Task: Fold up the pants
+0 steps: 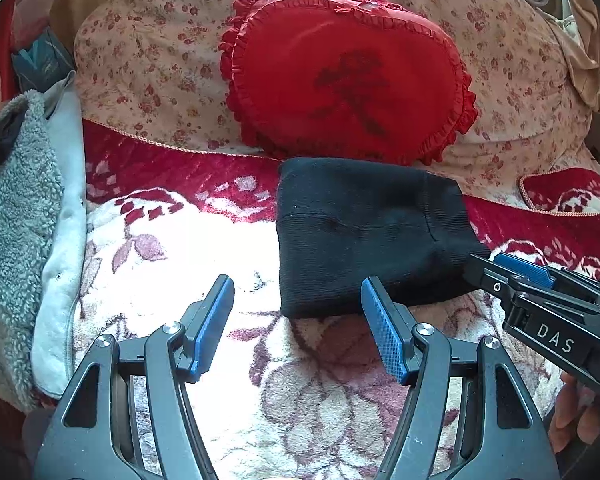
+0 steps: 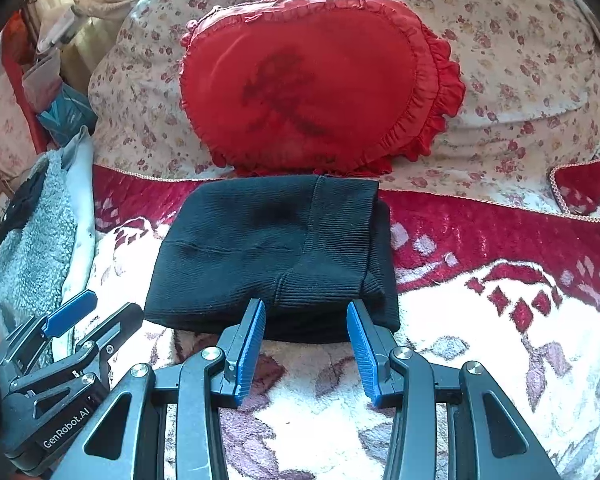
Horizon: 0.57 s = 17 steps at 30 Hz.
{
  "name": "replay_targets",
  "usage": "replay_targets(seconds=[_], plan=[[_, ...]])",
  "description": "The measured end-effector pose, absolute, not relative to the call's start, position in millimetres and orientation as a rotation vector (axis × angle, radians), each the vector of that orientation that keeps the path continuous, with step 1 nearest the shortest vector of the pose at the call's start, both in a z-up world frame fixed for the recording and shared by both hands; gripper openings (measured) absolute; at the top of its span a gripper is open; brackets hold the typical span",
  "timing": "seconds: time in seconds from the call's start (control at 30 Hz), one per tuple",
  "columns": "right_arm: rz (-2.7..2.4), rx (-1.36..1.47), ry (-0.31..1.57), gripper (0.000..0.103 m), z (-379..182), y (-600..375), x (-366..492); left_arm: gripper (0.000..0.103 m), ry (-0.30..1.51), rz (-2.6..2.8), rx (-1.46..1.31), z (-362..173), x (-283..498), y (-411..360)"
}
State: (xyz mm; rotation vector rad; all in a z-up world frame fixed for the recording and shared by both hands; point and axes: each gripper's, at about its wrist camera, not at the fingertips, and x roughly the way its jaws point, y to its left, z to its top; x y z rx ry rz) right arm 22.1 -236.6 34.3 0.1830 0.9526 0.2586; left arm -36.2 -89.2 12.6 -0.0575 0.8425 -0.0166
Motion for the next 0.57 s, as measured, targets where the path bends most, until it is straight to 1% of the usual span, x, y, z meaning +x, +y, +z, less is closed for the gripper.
replay_targets(seconds=[0.3,0.57], plan=[[0.254,0.191,0.963,0.041,31.7,-236.4,22.5,0.066,0.844,-0.022,-0.062,12.3,-36.0,-89.6],[0.251,0.194,0.963,0.041,31.0,-237.3,22.1,0.066,0.806,-0.041,-0.041,14.2,-41.6,-93.1]])
